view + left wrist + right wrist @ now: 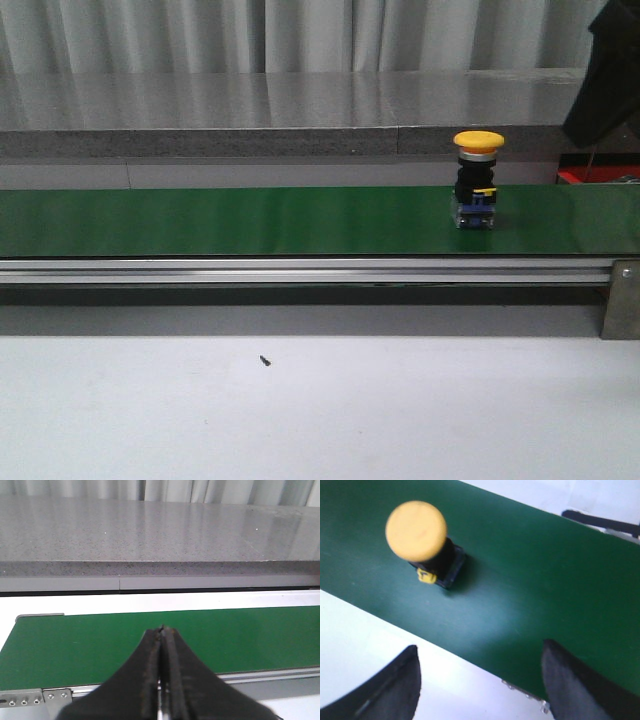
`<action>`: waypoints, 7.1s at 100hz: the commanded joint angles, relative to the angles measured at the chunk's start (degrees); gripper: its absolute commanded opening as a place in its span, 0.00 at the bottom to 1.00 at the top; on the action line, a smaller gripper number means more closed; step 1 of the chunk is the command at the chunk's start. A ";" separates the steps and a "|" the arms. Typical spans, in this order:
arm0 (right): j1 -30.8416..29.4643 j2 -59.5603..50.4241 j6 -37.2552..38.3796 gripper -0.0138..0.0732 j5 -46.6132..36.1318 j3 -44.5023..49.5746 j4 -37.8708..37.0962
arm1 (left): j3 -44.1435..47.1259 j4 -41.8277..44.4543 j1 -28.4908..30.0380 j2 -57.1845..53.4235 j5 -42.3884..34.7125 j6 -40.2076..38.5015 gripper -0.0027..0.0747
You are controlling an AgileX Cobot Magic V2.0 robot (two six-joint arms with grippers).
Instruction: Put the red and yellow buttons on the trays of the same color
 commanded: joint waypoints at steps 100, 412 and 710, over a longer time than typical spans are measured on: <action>1.06 12.85 -0.49 0.32 -1.25 -12.04 2.00 | -1.57 -0.41 -0.34 0.38 -4.80 -0.16 0.01; -12.80 -32.64 -3.01 0.57 -2.19 6.89 1.35 | -1.57 -0.41 -0.34 0.38 -4.80 -0.16 0.01; -0.36 -82.44 25.17 0.06 -40.37 59.08 -26.21 | -1.57 -0.41 -0.34 0.38 -4.80 -0.16 0.01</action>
